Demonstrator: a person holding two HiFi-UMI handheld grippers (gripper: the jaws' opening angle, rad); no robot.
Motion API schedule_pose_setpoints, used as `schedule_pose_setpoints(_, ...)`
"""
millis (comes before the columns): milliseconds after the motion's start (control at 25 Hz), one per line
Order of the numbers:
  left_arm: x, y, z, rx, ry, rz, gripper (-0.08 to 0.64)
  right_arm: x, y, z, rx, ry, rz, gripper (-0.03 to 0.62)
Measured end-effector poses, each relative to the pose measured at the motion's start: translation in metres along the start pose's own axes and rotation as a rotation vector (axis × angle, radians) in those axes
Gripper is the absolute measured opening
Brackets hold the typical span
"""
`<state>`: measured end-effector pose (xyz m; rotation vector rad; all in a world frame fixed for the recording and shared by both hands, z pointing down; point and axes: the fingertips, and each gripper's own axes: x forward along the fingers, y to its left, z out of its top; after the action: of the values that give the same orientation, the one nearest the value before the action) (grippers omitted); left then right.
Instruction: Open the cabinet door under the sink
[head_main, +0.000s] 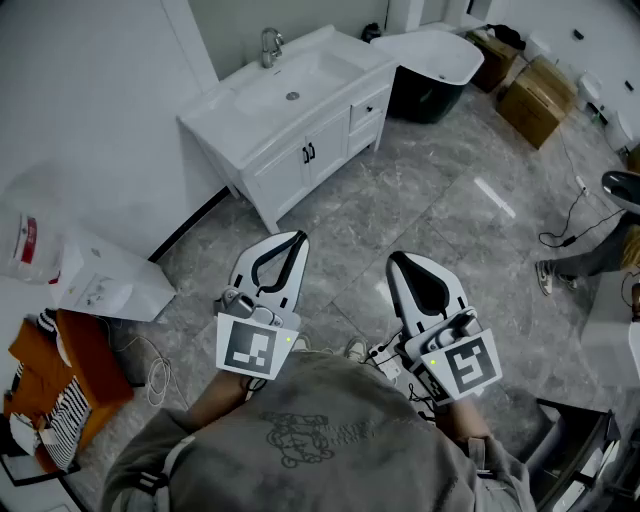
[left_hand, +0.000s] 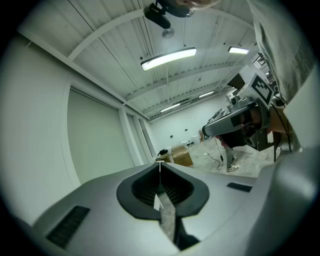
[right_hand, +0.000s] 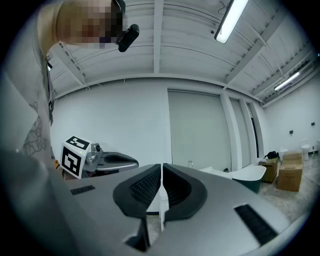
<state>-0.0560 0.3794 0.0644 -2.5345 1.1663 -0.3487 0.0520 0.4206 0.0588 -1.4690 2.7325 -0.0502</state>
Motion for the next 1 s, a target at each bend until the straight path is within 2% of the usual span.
schedule_pose_setpoints(400, 0.010, -0.018, 0.007, -0.013, 0.005, -0.008, 0.020, -0.016, -0.020, 0.002, 0.014, -0.015, -0.016, 0.034)
schedule_pose_setpoints(1000, 0.034, -0.042, 0.009, -0.014, 0.035, 0.017, 0.020, -0.026, -0.052, -0.011, 0.021, 0.004, 0.032, 0.034)
